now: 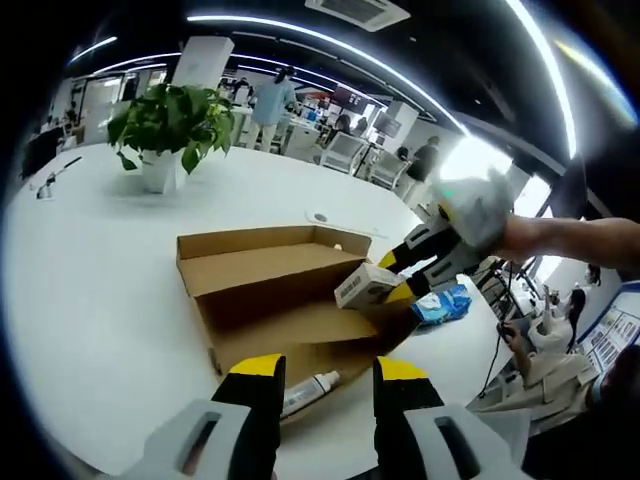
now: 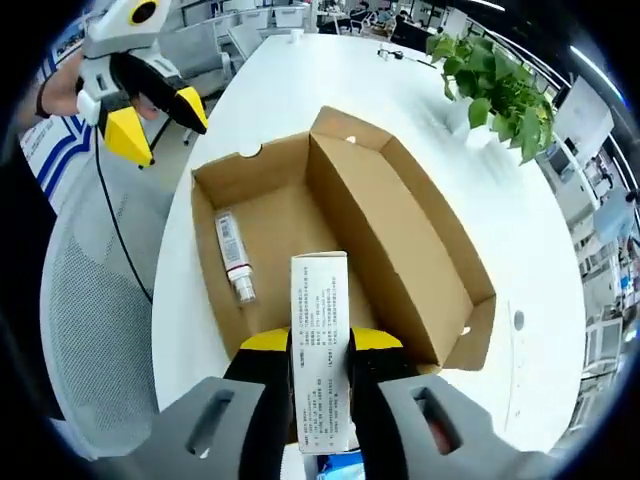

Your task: Operate the shoe box by opening the lid, removing the specified soft item, and placing it in the target area until the item is outside and the box remains undamaged.

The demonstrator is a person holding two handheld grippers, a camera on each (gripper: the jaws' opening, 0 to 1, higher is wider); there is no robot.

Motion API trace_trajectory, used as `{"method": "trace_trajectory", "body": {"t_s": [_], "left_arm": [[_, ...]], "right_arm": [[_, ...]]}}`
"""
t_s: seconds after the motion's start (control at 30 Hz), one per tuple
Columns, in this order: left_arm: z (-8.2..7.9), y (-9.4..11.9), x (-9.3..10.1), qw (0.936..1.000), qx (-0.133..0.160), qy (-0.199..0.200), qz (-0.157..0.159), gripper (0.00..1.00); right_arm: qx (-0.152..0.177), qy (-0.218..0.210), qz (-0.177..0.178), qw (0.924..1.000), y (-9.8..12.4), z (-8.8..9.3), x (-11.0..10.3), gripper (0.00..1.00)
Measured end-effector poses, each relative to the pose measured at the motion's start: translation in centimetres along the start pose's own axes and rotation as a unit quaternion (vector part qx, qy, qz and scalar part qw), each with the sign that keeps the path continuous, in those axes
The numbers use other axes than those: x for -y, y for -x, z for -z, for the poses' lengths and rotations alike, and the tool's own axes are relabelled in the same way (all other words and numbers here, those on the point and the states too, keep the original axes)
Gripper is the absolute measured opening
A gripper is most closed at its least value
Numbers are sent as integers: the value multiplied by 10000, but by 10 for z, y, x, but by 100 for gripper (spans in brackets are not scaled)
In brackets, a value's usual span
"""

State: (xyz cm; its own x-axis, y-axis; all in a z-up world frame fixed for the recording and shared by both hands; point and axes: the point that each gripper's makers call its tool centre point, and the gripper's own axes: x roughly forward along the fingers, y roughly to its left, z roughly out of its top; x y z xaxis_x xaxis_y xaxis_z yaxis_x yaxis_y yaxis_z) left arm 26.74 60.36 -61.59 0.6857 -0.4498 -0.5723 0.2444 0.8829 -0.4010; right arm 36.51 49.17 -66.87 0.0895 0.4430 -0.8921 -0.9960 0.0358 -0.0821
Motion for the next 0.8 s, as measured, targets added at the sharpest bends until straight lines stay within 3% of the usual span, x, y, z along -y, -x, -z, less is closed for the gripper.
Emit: {"method": "trace_trajectory", "body": {"t_s": [0.47, 0.8], "left_arm": [[1, -2, 14, 9999, -12, -94, 140, 35], [1, -4, 19, 9997, -9, -87, 211, 35]], "right_arm": [[61, 28, 365, 9993, 41, 2, 13, 18], [4, -22, 541, 9985, 62, 19, 20, 18]]}}
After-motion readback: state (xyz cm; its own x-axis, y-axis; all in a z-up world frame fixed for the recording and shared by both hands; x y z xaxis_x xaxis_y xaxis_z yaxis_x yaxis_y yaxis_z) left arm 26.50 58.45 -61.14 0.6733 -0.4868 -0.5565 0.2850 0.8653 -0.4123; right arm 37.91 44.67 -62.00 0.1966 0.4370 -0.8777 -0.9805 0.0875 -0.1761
